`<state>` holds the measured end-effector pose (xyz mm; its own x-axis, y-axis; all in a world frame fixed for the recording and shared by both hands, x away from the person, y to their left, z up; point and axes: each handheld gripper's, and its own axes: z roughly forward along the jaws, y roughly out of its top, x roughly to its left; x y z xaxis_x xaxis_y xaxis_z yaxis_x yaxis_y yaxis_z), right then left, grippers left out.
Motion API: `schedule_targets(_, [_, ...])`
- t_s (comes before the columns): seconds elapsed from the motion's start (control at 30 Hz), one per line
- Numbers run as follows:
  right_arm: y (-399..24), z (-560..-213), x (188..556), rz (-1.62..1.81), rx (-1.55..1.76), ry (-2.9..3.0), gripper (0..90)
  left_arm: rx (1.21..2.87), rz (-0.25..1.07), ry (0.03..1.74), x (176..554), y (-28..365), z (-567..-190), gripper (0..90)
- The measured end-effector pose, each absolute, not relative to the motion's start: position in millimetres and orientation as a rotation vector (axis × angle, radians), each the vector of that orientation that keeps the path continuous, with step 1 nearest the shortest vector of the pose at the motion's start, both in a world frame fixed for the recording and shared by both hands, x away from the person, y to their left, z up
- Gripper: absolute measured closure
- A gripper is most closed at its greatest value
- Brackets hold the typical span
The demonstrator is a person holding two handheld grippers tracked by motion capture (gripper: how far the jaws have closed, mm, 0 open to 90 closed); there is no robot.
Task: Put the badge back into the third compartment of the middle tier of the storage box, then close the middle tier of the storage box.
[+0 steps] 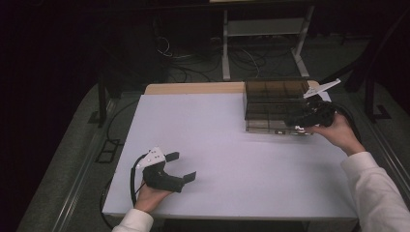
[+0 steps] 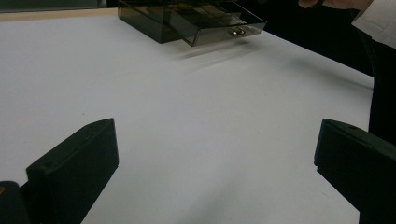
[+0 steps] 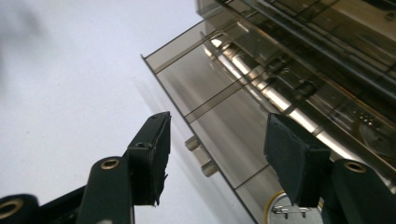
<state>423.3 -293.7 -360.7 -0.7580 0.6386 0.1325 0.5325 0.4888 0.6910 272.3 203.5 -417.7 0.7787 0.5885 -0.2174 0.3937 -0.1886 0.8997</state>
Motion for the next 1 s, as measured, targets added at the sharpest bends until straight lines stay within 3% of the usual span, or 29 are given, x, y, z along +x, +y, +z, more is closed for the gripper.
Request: schedule_targets(1.0, [-248, -376, 393, 1.12, 0.809, 2.734, 39.7, 1.813, 0.21, 0.76, 272, 204, -418, 0.0])
